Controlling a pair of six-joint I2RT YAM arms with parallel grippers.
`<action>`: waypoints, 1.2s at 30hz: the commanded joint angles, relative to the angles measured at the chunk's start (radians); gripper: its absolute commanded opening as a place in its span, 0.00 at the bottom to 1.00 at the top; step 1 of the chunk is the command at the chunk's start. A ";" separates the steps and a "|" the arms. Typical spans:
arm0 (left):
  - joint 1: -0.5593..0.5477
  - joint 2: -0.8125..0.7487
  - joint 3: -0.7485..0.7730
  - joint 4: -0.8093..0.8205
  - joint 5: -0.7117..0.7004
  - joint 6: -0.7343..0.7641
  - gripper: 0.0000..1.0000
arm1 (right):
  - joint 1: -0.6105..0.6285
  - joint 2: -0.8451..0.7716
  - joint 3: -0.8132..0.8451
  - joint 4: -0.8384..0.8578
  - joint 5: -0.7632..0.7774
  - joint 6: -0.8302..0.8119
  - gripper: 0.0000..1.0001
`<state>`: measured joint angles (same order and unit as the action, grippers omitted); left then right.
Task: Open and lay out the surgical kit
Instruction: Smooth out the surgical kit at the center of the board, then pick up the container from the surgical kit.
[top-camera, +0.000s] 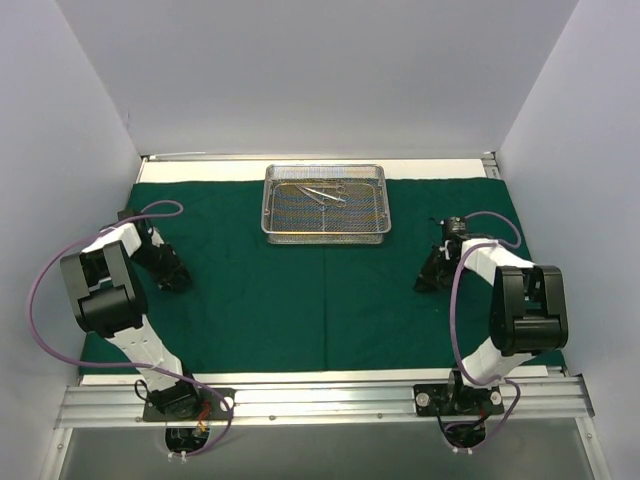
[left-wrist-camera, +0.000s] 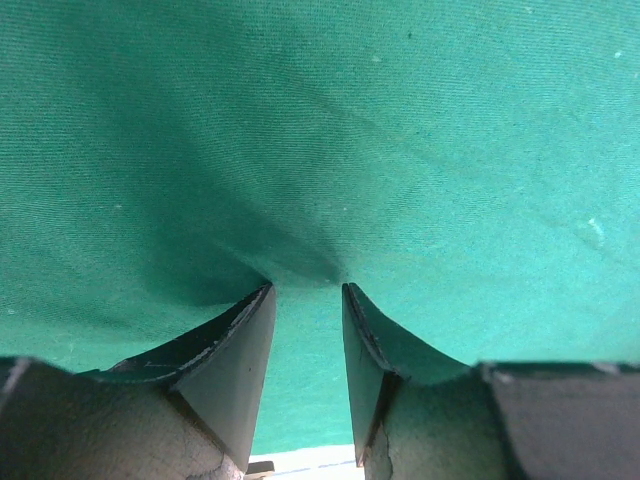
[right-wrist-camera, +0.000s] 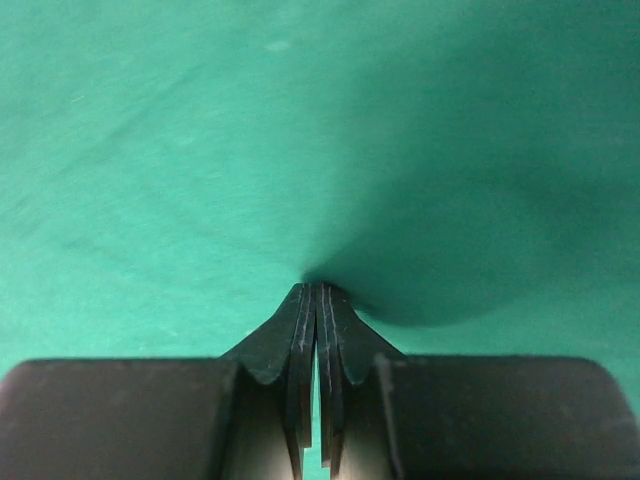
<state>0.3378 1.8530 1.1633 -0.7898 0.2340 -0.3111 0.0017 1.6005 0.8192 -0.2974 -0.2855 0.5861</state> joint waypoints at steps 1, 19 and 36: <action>0.017 0.037 -0.028 0.061 -0.122 0.043 0.46 | -0.028 -0.022 -0.011 -0.129 0.143 -0.040 0.02; -0.078 -0.359 0.049 0.108 0.073 0.007 0.68 | 0.032 0.025 0.453 0.023 -0.063 -0.144 0.88; -0.273 -0.409 0.069 0.293 0.141 -0.144 0.94 | 0.070 0.512 0.954 -0.039 -0.036 -0.184 0.77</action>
<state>0.0784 1.4639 1.1957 -0.5488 0.3904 -0.4030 0.0666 2.0789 1.7061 -0.2890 -0.3149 0.4236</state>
